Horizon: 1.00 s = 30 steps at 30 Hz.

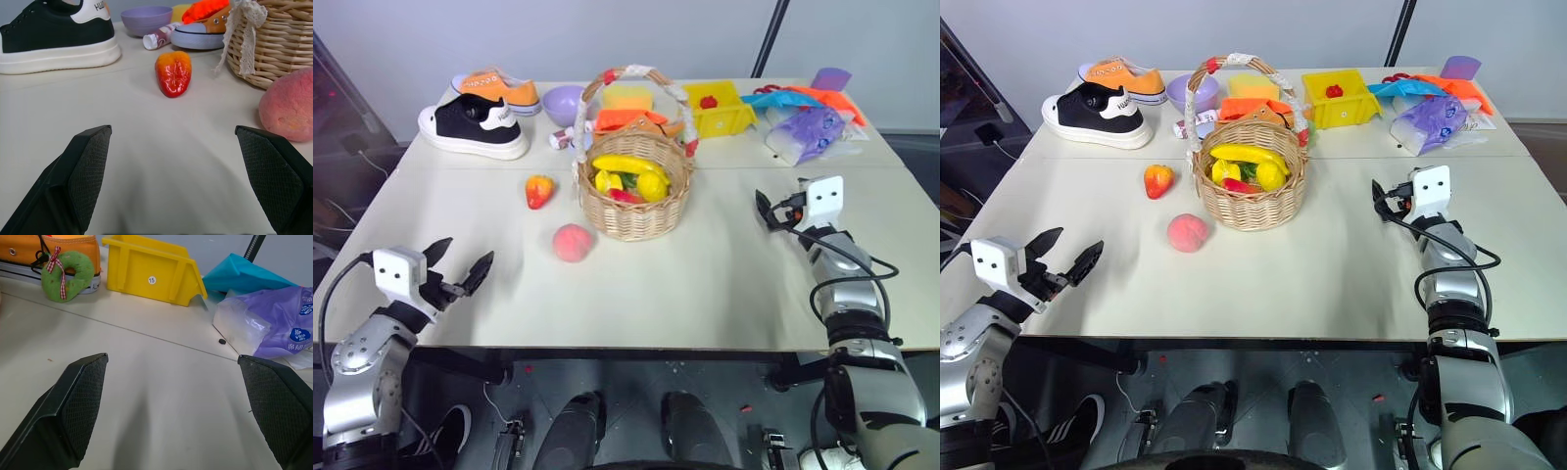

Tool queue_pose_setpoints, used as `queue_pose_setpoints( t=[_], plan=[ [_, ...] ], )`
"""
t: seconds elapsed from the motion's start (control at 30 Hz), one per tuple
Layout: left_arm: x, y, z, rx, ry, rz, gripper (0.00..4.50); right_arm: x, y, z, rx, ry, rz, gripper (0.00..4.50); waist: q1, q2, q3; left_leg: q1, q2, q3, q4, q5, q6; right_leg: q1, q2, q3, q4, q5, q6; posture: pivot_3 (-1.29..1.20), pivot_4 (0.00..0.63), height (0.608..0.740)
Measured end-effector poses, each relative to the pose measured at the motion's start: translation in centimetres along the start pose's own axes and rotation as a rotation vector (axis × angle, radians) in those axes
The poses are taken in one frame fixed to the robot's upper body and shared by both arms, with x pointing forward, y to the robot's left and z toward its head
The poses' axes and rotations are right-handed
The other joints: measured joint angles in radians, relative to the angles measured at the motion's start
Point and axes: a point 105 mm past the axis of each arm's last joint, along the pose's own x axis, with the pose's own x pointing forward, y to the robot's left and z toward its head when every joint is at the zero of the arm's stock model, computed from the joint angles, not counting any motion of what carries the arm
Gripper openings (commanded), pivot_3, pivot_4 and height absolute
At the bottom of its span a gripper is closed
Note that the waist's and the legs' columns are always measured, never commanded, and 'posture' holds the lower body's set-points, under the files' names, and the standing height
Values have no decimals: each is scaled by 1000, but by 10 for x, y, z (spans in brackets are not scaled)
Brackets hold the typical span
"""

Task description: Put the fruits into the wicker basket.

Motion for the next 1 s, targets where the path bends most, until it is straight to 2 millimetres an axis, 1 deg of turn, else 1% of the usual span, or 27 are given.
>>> queue_pose_setpoints(
  t=[0.7, 1.0],
  plan=[
    [1, -1, 1, -3, -5, -5, 4350, 0, 2, 0, 0, -1, 22, 4435, 0, 0, 0, 0, 0, 0, 0, 0, 0, 0, 0, 0, 0, 0, 0, 0, 150, 740],
    [8, -4, 6, -5, -30, -17, 4350, 0, 4, 2, -1, -12, 41, 4435, 0, 0, 0, 0, 0, 0, 0, 0, 0, 0, 0, 0, 0, 0, 0, 0, 150, 740]
  ],
)
